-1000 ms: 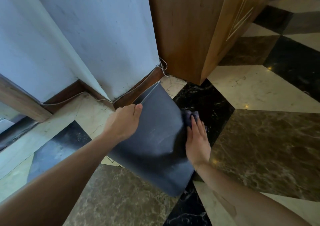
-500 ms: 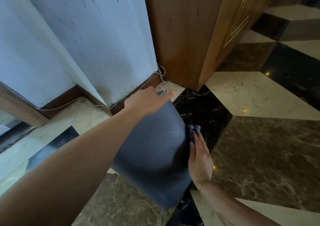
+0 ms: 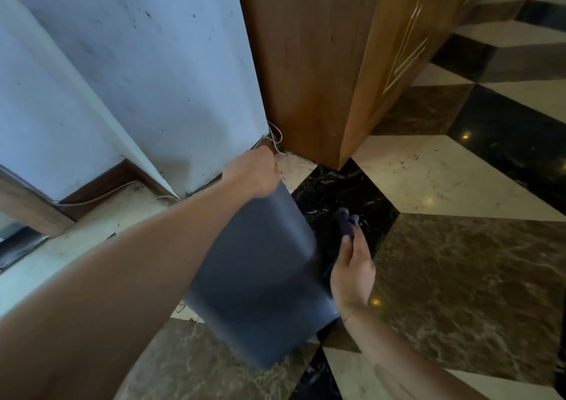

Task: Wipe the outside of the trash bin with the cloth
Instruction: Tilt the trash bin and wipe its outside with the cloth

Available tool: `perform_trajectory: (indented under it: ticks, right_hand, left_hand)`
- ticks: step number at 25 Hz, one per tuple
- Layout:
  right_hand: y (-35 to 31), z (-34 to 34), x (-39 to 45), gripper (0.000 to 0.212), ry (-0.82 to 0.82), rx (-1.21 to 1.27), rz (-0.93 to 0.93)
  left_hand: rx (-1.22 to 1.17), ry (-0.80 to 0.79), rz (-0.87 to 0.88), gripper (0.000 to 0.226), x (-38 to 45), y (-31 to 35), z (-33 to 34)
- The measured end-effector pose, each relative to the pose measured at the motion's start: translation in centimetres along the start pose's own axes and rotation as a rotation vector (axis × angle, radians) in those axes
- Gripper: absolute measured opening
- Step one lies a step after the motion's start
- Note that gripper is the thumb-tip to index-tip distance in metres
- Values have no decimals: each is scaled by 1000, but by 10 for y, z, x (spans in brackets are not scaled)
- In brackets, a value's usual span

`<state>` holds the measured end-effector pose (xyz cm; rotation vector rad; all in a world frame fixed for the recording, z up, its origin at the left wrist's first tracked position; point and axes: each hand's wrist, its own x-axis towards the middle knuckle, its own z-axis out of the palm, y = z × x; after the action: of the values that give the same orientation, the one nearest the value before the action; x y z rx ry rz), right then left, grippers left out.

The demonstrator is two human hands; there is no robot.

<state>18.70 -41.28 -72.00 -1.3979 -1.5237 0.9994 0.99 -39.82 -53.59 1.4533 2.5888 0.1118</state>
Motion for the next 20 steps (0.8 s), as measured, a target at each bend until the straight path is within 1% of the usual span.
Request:
perform_trajectory:
  ticks: [2, 4, 6, 8, 11, 13, 15, 17, 19, 20]
  right_hand:
    - [-14, -5, 17, 40, 100, 103, 85]
    - [-29, -11, 30, 41, 148, 183, 125]
    - [-39, -18, 39, 42, 190, 228, 124]
    - [-46, -21, 40, 41, 195, 241, 102]
    - [-54, -22, 34, 40, 146, 233, 53]
    - [-59, -21, 25, 41, 111, 239, 17]
    - [-63, -18, 13, 41, 63, 239, -61]
    - [-64, -12, 1, 41, 10, 227, -129]
    - [-63, -3, -11, 41, -57, 213, -171]
    - [-62, -1, -14, 42, -82, 207, -193]
  left_hand:
    - [-49, -40, 47, 19, -3, -26, -28]
    - [-225, -23, 56, 12, -15, -55, -44]
    - [-407, -11, 49, 10, -27, -77, -45]
    - [-454, -54, 58, 12, -38, -94, -38]
    - [-490, -111, 114, 18, -49, -111, -36]
    - [-416, -173, 154, 32, -52, -116, -45]
    - [-236, -200, 155, 47, -50, -116, -51]
    - [-139, -144, 126, 45, -49, -102, -50]
    - [-87, -57, 144, 41, -50, -81, -40]
    - [-81, -23, 161, 44, -49, -70, -33]
